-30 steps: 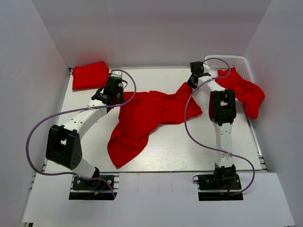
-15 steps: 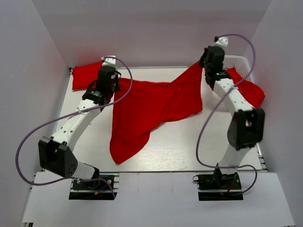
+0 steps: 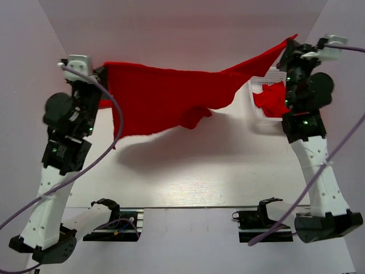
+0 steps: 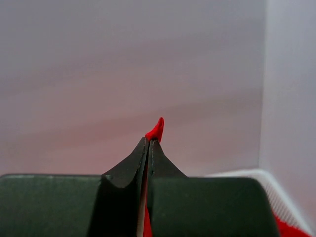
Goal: Fold and stack the t-shirts
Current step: Flatten out the tshirt
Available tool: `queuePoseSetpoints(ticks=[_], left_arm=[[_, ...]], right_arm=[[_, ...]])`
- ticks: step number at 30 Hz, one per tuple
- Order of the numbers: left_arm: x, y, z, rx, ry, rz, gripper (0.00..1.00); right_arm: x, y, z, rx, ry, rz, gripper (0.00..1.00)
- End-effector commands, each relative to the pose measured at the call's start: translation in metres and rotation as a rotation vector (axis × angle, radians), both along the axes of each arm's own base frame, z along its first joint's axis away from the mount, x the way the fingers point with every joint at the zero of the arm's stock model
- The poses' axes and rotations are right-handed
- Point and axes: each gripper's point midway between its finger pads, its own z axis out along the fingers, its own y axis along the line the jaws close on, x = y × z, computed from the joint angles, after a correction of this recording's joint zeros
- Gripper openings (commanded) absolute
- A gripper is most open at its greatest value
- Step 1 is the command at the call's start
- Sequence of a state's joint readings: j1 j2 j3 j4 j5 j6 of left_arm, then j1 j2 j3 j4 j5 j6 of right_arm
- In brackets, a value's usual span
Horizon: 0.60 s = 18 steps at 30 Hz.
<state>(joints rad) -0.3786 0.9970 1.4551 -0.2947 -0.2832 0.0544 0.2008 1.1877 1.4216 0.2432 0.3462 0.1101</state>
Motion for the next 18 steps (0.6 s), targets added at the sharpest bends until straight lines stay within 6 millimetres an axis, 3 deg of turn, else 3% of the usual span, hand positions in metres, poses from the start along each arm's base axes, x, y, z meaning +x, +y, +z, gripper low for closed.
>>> queuePoseSetpoints(ticks=[1, 3, 4, 5, 6, 8, 10, 14, 17, 18], left_arm=[[-0.048, 0.005, 0.058, 0.028, -0.159, -0.074, 0.0], [-0.071, 0.009, 0.083, 0.026, -0.229, -0.095, 0.0], [-0.092, 0.012, 0.1, 0.032, -0.279, -0.118, 0.0], [-0.098, 0.012, 0.107, 0.032, -0.295, -0.131, 0.0], [-0.111, 0.014, 0.116, 0.039, -0.324, -0.142, 0.0], [-0.135, 0.015, 0.136, 0.051, -0.376, -0.176, 0.0], [-0.16, 0.017, 0.154, 0.064, -0.426, -0.211, 0.0], [-0.195, 0.027, 0.179, 0.062, -0.503, -0.219, 0.0], [-0.198, 0.026, 0.184, 0.068, -0.499, -0.231, 0.0], [-0.209, 0.026, 0.189, 0.073, -0.52, -0.249, 0.0]], right_arm=[[-0.067, -0.018, 0.08, -0.021, -0.211, -0.046, 0.0], [-0.107, -0.024, 0.108, -0.029, -0.283, -0.043, 0.0], [-0.117, -0.025, 0.114, -0.033, -0.298, -0.04, 0.0], [-0.131, -0.027, 0.122, -0.035, -0.322, -0.036, 0.0], [-0.157, -0.031, 0.141, -0.024, -0.381, -0.037, 0.0], [-0.176, -0.034, 0.151, -0.06, -0.407, -0.046, 0.0], [-0.209, -0.041, 0.175, -0.062, -0.472, -0.058, 0.0], [-0.261, -0.051, 0.21, -0.077, -0.577, -0.083, 0.0], [-0.281, -0.054, 0.227, -0.075, -0.63, -0.091, 0.0], [-0.294, -0.058, 0.236, -0.079, -0.661, -0.108, 0.0]])
